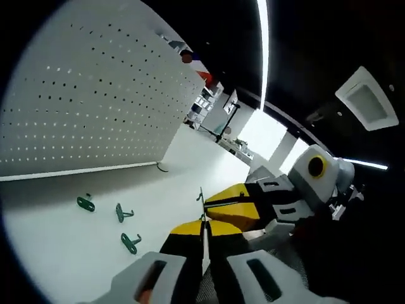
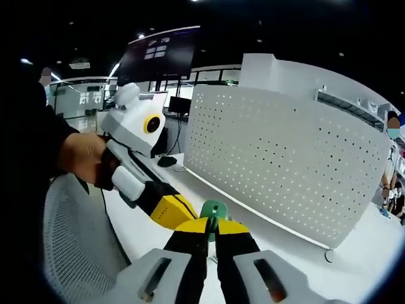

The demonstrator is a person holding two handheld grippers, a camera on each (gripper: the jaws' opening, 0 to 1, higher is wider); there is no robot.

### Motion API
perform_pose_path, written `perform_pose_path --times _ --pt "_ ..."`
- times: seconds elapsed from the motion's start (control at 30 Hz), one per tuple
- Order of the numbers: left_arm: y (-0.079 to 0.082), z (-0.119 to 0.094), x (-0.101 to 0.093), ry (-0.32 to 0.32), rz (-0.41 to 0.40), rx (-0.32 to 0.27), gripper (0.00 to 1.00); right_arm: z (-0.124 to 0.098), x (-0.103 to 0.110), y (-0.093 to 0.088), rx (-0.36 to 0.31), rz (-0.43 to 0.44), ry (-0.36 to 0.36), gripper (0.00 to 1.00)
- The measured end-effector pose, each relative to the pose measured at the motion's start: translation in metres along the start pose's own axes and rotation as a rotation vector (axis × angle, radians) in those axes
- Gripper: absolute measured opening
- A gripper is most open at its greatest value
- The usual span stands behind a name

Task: Insert the hook assembly into the mounting plate slot until the hook locks in place.

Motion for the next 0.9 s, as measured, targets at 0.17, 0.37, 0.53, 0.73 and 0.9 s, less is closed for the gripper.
perform_pose_path --times 0.17,0.37,0.53,0.73,0.9 --pt "-0.003 -0.005 0.007 0.050 0.126 0.011 0.04 -0.002 -0.010 0.002 0.000 0.006 -0.025 0.00" --pt "0.005 -0.016 0.016 0.162 0.311 -0.038 0.16 -0.002 -0.019 0.007 -0.014 0.016 -0.047 0.00" --pt "0.013 -0.024 0.016 0.211 0.386 -0.088 0.22 -0.001 -0.023 0.009 -0.018 0.019 -0.062 0.00" --pt "0.021 -0.029 0.017 0.232 0.429 -0.151 0.32 -0.001 -0.027 0.010 -0.022 0.025 -0.078 0.00" --pt "0.023 -0.031 0.023 0.240 0.399 -0.192 0.43 -0.001 -0.033 0.014 -0.034 0.027 -0.097 0.00"
Point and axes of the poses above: the point that each gripper's makers call its tool centre point, and the gripper's own axes: z roughly forward along the fingers, x roughly to its left, y roughly out of its top, the point moved 1 cm from there along -z, roughly backward along the fingers, and after that the axes turned 1 degree about x, right-handed, at the moved point
